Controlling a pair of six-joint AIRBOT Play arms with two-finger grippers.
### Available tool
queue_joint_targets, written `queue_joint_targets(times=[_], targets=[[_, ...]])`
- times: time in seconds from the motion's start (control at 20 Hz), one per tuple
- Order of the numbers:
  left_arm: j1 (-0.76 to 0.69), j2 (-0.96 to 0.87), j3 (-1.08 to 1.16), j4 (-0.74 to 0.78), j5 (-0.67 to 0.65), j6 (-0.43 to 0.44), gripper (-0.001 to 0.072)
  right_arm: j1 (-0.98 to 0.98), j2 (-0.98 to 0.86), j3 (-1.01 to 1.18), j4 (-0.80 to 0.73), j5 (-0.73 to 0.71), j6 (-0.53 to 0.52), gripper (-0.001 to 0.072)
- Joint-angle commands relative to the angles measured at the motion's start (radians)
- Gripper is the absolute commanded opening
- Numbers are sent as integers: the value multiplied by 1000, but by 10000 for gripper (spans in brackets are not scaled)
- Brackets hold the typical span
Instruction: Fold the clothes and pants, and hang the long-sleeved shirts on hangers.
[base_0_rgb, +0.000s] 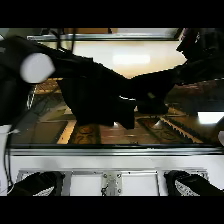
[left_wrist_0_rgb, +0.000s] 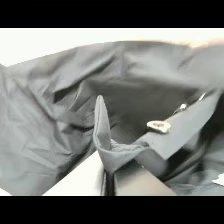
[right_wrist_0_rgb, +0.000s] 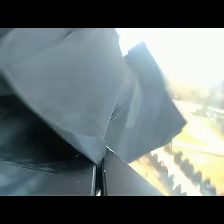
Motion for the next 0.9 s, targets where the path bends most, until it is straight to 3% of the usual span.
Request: queue_joint_targets(times=[0.0, 0.2, 0.4, 0.5, 0.65, 0.85], targets=[[30, 97, 27, -109, -163, 34, 12, 21, 41, 96, -11, 219, 82, 10], [19, 248, -370, -163, -172, -30, 13, 76, 100, -6, -11, 272, 149, 10], [73, 298, -735, -402, 50, -36, 13, 81, 68, -129, -49, 242, 151, 11], [126, 240, -800, -458, 108, -29, 12, 80, -10, -134, -66, 181, 120, 11], [140, 132, -813, -505, 87, 23, 13, 82, -123, -134, -55, 97, 112, 11], [113, 68, -813, -491, 114, 49, 13, 98, -187, -154, -51, 95, 113, 10]])
